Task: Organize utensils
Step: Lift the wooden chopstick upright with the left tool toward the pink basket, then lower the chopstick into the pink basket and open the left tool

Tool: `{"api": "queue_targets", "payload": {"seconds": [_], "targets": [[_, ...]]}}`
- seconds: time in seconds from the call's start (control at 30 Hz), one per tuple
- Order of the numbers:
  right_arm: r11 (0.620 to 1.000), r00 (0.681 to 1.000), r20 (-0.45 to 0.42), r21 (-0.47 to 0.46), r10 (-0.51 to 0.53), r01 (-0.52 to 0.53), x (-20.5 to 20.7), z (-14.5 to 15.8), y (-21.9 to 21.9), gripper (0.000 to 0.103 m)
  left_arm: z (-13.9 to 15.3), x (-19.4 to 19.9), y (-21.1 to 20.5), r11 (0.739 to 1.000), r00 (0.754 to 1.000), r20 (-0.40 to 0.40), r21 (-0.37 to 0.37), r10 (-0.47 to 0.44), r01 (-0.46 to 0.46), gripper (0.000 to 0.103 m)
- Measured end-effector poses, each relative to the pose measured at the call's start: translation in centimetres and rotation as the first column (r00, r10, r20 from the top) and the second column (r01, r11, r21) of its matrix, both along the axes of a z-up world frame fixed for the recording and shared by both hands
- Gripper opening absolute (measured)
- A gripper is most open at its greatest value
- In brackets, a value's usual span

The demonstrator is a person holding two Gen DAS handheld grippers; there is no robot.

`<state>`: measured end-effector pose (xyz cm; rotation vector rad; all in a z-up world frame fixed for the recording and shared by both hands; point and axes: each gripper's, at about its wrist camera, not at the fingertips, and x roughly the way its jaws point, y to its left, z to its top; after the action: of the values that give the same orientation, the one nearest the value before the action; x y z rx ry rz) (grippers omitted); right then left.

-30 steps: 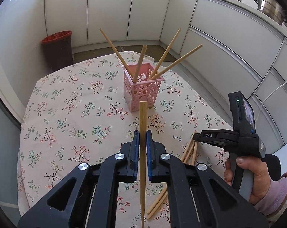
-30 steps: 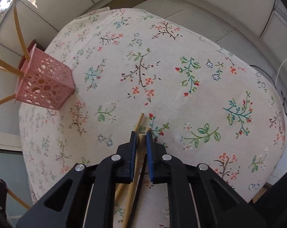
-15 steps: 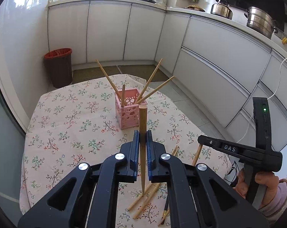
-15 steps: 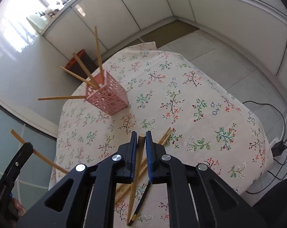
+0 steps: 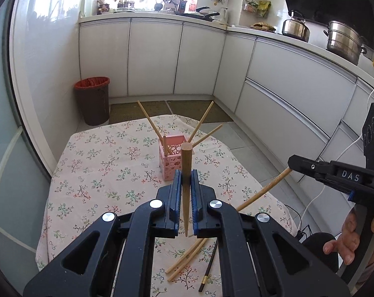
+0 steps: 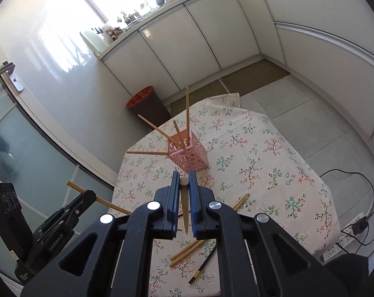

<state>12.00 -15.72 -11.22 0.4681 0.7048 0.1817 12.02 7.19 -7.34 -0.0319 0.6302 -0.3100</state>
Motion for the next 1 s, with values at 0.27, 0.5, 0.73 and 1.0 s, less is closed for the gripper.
{"api": "queue_targets", "payload": {"seconds": [0.27, 0.5, 0.73, 1.0], "targets": [[0.999, 0.991, 0.127, -0.009, 0.032, -0.032, 0.3, 6.9, 0.2, 0.008, 4.6, 0.5, 0.8, 0.999, 0.997, 0.069, 0.007, 0.042, -0.042, 0.007], [1.000, 0.968, 0.248, -0.012, 0.030, -0.028, 1.2, 12.7, 0.1, 0.008, 8.4, 1.6, 0.6, 0.999, 0.990, 0.136, 0.004, 0.047, -0.048, 0.007], [1.000, 0.945, 0.327, -0.014, 0.001, 0.004, 4.1, 16.7, -0.1, 0.008, 11.3, 3.4, -0.1, 0.999, 0.981, 0.188, -0.012, 0.051, -0.050, 0.007], [0.995, 0.946, 0.322, -0.082, -0.033, 0.063, 10.0, 16.4, 0.8, 0.008, 11.8, 7.4, -0.9, 0.996, 0.979, 0.186, -0.056, 0.079, -0.070, 0.007]]}}
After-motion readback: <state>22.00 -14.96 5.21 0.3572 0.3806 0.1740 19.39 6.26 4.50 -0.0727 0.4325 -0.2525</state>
